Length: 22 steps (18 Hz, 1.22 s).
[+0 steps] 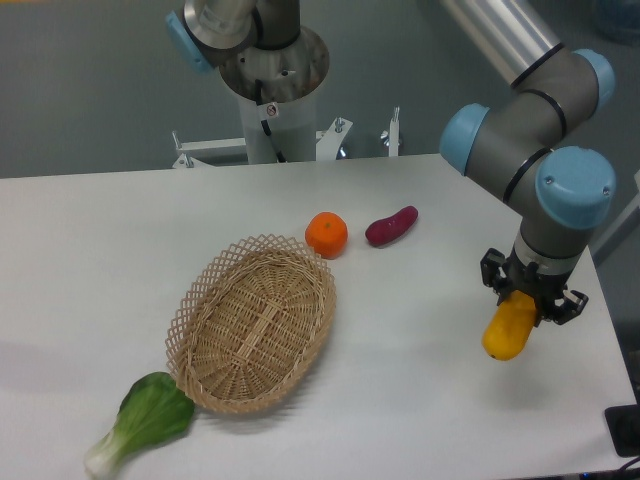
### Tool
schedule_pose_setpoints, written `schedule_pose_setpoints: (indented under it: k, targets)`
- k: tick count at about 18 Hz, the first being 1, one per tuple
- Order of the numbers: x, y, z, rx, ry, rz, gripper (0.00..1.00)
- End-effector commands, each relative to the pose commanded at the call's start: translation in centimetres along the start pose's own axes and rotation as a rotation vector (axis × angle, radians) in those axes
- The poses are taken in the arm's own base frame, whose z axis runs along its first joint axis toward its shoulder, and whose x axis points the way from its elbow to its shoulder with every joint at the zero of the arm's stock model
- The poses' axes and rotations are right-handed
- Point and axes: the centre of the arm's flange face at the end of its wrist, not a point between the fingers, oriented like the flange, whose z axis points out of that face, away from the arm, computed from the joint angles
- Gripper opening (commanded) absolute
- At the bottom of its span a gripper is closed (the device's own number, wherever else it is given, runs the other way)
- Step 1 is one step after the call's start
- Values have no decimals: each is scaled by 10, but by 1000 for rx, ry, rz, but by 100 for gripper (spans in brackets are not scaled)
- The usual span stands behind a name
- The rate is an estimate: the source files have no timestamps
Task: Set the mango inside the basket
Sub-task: 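Hold the yellow mango in the gripper and begin moving it, then carry the yellow mango over the wicker basket and lower it inside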
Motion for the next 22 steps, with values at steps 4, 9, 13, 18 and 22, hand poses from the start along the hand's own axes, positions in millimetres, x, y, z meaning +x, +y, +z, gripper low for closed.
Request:
schedule_pose_setpoints:
  k: [4,9,13,18,22]
  targets:
    - [0,0,-1,0,-1,1,15]
    - [-1,0,-1,1,-3,4,15]
    - [1,1,2,0,6,6,15]
    - [21,-16,7,-3,28,33,15]
    - [55,-46,7,-1,49,87,15]
